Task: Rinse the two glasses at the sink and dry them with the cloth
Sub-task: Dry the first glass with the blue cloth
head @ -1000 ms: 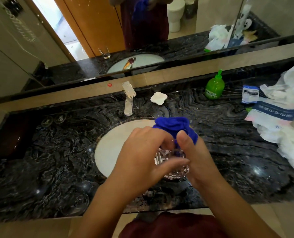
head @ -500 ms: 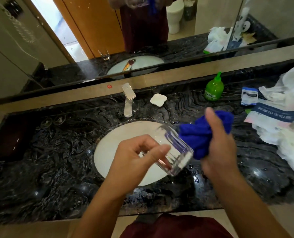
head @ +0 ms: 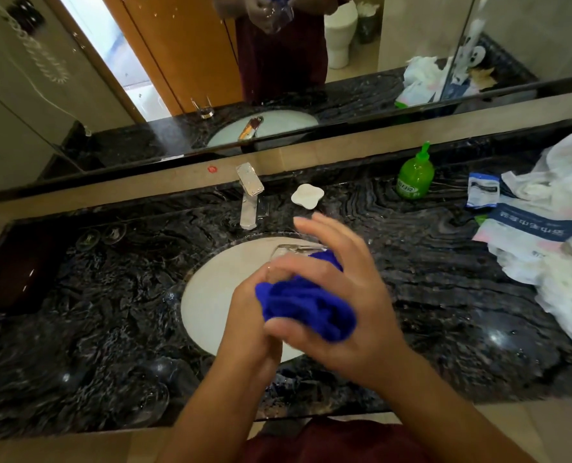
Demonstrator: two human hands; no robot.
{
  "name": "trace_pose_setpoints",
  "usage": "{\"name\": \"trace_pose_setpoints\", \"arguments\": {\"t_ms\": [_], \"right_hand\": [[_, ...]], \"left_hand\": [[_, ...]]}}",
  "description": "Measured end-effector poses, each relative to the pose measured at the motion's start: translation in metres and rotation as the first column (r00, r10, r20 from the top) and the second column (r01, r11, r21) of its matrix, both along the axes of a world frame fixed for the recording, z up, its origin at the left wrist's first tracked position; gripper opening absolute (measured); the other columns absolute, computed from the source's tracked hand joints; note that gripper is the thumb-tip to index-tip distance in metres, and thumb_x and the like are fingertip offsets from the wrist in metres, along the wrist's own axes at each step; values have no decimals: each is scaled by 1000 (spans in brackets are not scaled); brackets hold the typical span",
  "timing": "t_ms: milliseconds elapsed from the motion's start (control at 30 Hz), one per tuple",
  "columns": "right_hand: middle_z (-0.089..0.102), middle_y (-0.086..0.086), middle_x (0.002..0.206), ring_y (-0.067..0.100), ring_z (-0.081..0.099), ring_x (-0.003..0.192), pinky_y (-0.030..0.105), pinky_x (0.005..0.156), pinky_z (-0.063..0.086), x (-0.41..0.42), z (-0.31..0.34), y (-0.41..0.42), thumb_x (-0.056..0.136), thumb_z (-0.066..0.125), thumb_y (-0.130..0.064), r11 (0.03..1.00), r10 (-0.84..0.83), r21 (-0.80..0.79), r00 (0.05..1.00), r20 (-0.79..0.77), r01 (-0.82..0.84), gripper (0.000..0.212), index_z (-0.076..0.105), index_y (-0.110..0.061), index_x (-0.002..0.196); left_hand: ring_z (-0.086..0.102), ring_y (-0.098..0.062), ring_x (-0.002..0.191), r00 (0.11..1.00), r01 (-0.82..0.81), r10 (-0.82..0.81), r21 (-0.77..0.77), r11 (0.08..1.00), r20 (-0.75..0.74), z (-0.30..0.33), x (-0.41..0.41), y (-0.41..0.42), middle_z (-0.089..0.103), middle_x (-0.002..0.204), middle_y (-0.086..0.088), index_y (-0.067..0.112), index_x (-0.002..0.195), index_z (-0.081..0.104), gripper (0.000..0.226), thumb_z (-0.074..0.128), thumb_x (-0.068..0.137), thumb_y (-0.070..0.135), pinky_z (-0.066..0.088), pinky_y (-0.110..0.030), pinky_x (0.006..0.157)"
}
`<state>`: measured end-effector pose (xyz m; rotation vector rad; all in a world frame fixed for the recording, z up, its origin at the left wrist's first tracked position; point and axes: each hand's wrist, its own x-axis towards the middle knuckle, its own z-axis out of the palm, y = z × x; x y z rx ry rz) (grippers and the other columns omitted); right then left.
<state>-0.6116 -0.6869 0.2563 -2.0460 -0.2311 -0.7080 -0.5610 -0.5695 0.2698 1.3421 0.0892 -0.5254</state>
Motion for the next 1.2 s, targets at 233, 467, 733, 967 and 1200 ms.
{"name": "trace_pose_setpoints", "arguments": {"t_ms": [233,467,733,967,1200], "right_hand": [[73,5,112,24,66,115,53,106,44,7,-9,9,86,75,-37,978,-191,96,979,72,183,33,75,-8,100],[66,-2,74,13,63,68,29,66,50,32,20,-24,85,81,-35,957,23,277,935,-353,81,30,66,-12,73],[53,6,60,16,50,58,35,61,43,46,11,-55,85,80,-37,830,171,535,843,-510,155,46,55,-2,68],[65,-11,68,7,61,66,27,66,51,48,1,-54,73,73,-51,768,-52,530,860,-508,359,37,64,-16,86],[68,27,126,40,67,114,48,98,57,22,-8,-43,53,92,-57,85,503,974,835,-222,208,96,67,2,125]], "left_hand": [[65,-14,74,985,0,-27,154,988,168,-4,-6,-4,71,80,-4,9,88,69,24,49,99,1,55,-25,63],[57,-3,64,943,60,-147,283,957,299,-1,-12,-4,69,68,-1,9,86,69,22,50,83,19,46,-18,60],[74,-27,67,891,295,-352,226,929,287,10,-15,10,75,71,-17,5,82,67,25,60,97,24,56,-25,68],[63,-22,62,918,267,-304,170,949,256,18,-9,15,73,67,-16,22,70,71,30,68,81,49,45,-23,59],[58,-18,49,973,216,-212,-38,976,89,15,-14,7,64,56,-14,19,62,69,27,74,77,42,44,-23,52]]}}
